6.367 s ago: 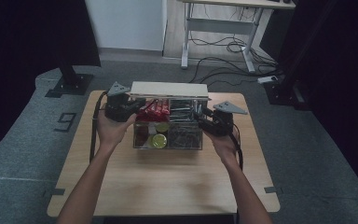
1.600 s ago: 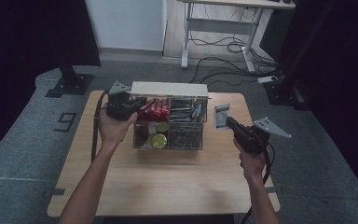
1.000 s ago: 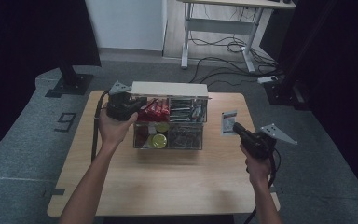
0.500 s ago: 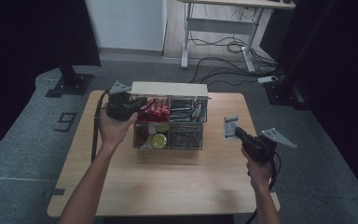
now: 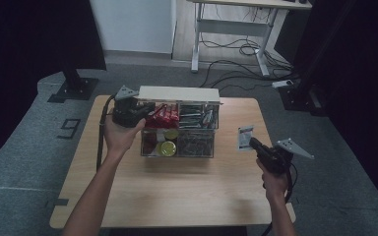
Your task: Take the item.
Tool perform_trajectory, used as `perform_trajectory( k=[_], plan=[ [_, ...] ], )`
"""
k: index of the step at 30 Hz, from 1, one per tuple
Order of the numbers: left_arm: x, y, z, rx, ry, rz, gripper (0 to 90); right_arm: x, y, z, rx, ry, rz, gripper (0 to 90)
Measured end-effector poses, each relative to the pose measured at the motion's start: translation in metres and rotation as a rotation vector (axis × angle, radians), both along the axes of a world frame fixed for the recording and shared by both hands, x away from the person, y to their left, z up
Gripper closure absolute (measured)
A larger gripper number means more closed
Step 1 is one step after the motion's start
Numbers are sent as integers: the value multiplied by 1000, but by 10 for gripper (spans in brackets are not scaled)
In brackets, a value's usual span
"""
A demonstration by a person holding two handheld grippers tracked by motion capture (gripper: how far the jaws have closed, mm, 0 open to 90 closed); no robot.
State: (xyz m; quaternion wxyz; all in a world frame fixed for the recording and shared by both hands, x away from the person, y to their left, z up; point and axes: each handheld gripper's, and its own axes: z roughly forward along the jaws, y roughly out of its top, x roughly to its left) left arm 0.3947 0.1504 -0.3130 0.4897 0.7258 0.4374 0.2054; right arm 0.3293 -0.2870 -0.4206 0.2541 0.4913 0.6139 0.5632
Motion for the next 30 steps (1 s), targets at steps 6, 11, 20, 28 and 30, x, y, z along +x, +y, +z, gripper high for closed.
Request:
perform_trajectory(
  k=[6,11,20,28,30],
  plan=[
    [0,-1,-1,-1,0,-1,900,0,-3,-7,-4,13,-5,895],
    [0,0,-1,1,2,-1,900,0,-6,-13,-6,26,-14,895],
    [0,-1,-1,0,1,0,900,0,-12,-22,-4,45,-30,895],
    [0,0,-2,2,2,0,900,1,-14,-32,-4,64,-40,895],
    [0,0,-2,2,2,1,900,1,-15,-33,-2,68,-41,895]
  ],
)
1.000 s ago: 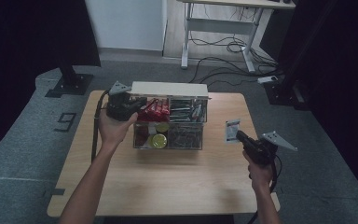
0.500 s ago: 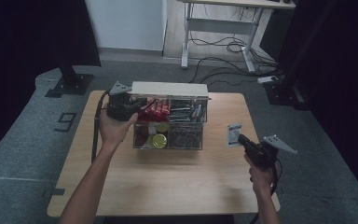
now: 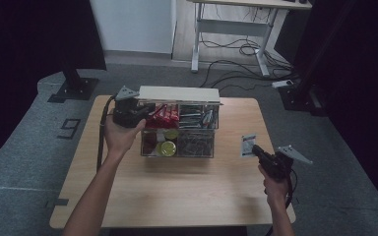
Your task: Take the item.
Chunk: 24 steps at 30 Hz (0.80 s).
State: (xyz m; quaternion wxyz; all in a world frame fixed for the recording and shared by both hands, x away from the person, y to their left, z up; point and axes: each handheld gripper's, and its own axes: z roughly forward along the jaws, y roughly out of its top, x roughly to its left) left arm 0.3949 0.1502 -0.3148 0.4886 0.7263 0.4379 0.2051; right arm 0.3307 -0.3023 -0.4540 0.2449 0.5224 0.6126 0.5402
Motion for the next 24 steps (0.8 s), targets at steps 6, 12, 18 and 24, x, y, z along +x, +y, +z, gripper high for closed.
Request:
perform_trajectory(
  k=[6,12,18,24],
  plan=[
    [0,0,0,1,1,0,900,1,-2,-5,4,13,-6,895],
    [0,0,0,1,1,1,900,1,-4,-12,5,27,-15,895],
    [0,0,0,0,1,1,900,3,-6,-20,4,46,-24,895],
    [0,0,-1,0,1,1,900,4,-7,-29,1,65,-28,895]
  ],
)
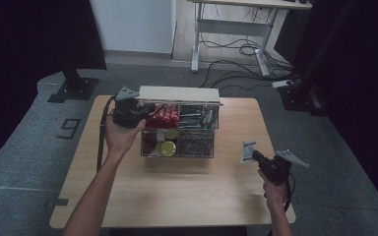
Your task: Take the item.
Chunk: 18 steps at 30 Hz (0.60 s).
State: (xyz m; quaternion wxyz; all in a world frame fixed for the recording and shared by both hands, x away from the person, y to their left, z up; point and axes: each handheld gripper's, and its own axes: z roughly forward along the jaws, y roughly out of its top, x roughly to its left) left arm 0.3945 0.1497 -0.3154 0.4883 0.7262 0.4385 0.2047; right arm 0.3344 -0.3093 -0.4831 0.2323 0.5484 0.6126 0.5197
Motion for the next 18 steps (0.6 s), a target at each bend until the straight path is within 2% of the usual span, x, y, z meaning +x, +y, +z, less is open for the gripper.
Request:
perform_trajectory(
  k=[18],
  plan=[
    [0,0,-1,0,2,-2,900,7,0,-32,-19,79,-13,895]
  ],
)
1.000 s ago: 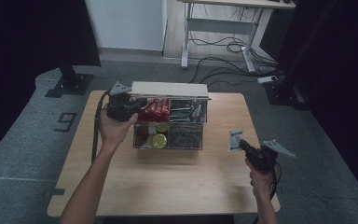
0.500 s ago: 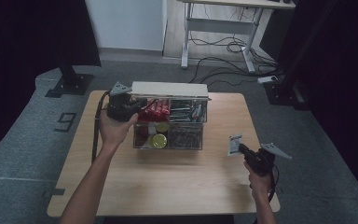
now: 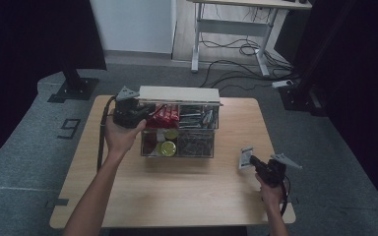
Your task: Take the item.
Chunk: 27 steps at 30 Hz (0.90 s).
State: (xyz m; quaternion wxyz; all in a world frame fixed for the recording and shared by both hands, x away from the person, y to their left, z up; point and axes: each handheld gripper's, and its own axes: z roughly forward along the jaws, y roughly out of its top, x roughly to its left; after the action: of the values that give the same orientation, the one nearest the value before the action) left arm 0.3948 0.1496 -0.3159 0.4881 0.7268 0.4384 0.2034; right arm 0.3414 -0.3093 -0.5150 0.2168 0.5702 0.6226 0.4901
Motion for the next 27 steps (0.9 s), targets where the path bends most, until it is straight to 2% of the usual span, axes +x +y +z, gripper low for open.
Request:
perform_trajectory(
  k=[11,16,27],
  plan=[
    [0,0,-1,0,1,0,900,5,-1,-17,-31,55,1,895],
    [0,0,-1,-1,3,-1,900,7,-1,-22,-30,66,-2,895],
    [0,0,-1,1,3,0,900,11,1,-29,-82,98,-12,880]
  ],
)
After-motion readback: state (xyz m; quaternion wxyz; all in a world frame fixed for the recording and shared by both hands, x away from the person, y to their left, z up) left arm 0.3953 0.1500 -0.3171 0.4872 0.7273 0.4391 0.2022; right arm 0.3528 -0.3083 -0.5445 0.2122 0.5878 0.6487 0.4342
